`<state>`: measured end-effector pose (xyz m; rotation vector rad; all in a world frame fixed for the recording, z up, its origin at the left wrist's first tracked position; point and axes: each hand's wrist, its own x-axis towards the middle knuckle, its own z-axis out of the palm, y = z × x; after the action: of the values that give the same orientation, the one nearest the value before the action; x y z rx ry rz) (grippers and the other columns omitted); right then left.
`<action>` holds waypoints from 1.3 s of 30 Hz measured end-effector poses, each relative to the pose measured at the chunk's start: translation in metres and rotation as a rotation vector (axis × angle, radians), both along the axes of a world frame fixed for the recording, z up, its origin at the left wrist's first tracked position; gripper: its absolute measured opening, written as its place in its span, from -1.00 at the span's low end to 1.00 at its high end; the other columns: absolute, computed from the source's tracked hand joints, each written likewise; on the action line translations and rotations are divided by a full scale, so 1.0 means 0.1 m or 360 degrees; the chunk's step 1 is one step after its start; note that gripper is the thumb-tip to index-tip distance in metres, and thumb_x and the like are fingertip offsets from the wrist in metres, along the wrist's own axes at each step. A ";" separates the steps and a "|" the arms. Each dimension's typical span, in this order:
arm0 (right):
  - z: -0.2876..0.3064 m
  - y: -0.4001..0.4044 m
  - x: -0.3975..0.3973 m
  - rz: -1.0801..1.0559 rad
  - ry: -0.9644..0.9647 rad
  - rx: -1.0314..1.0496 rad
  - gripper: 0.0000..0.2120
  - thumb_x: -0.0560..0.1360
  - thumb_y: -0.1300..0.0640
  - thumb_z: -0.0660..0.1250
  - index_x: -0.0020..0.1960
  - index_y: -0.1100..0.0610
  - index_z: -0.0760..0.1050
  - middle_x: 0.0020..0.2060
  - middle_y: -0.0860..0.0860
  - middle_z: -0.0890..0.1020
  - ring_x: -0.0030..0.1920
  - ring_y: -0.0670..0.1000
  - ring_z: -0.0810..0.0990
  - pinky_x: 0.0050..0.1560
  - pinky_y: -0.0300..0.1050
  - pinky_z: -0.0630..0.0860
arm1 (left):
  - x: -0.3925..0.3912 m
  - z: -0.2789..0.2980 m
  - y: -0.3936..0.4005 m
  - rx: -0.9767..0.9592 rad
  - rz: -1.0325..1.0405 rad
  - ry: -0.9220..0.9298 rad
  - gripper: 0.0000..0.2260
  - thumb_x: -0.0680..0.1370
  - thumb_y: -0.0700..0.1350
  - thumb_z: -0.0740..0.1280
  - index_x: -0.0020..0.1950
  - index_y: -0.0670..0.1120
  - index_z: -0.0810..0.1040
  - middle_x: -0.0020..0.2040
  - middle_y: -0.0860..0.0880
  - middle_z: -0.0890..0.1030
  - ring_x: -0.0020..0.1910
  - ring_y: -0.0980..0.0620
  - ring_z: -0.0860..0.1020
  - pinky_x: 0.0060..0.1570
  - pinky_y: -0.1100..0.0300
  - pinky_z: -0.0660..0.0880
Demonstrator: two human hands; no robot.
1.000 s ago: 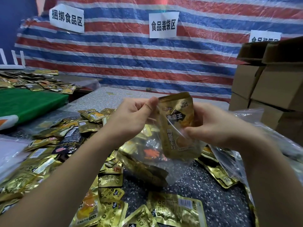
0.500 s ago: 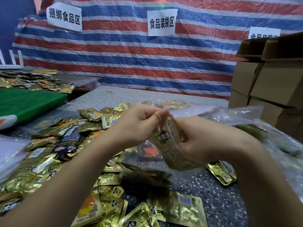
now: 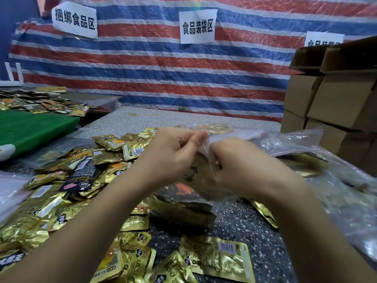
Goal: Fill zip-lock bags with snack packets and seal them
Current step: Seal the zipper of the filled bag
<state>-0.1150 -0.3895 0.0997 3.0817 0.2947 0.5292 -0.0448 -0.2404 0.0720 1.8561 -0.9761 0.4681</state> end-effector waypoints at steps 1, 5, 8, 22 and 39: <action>0.05 -0.03 0.01 -0.0029 -0.0080 0.0112 -0.76 0.52 -0.08 0.33 -0.16 0.08 0.46 -0.27 0.00 0.53 -0.22 0.10 0.53 -0.31 -0.05 0.37 | 0.01 0.02 0.02 -0.0132 0.0012 0.0117 -0.68 0.65 -0.01 0.23 -0.08 -0.15 0.70 -0.21 -0.14 0.70 -0.25 -0.05 0.67 -0.25 0.01 0.60; 0.18 -0.11 0.01 0.0107 -0.0413 0.0558 -0.65 0.54 -0.19 0.26 -0.22 0.04 0.57 -0.36 -0.10 0.55 -0.34 -0.14 0.47 -0.36 -0.15 0.40 | 0.04 0.12 0.06 -0.0597 -0.0066 0.0476 -0.69 0.63 0.03 0.19 -0.07 -0.09 0.66 -0.20 -0.11 0.71 -0.27 -0.03 0.70 -0.31 0.09 0.63; 0.21 -0.08 -0.04 0.0218 -0.0405 0.0550 -0.51 0.52 -0.32 0.10 -0.20 0.04 0.57 -0.35 -0.11 0.57 -0.32 -0.16 0.49 -0.34 -0.15 0.41 | 0.04 0.13 0.08 -0.0705 -0.0114 0.0612 -0.64 0.65 0.04 0.16 -0.12 -0.12 0.63 -0.23 -0.07 0.71 -0.27 -0.03 0.70 -0.31 0.21 0.61; 0.12 -0.14 0.04 0.0148 -0.0566 0.0395 -0.86 0.60 -0.02 0.30 -0.08 0.01 0.48 -0.29 -0.15 0.50 -0.28 -0.15 0.43 -0.33 -0.08 0.31 | -0.02 0.14 0.03 -0.0803 -0.0321 0.0786 -0.65 0.63 0.07 0.14 -0.07 -0.11 0.61 -0.19 -0.08 0.71 -0.22 -0.07 0.70 -0.28 0.22 0.59; 0.21 -0.08 -0.07 0.0074 -0.0464 0.0278 -0.73 0.58 -0.16 0.15 0.01 0.00 0.50 -0.18 -0.12 0.56 -0.14 -0.04 0.52 -0.13 0.00 0.44 | -0.03 0.07 -0.05 -0.0732 -0.0288 0.0618 -0.78 0.45 0.06 0.33 -0.18 -0.06 0.65 -0.29 -0.05 0.69 -0.35 0.04 0.65 -0.36 0.30 0.52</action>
<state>-0.1222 -0.3973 0.1206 3.1041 0.3311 1.0452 -0.0480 -0.2452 0.0789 1.3619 -0.6928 0.1885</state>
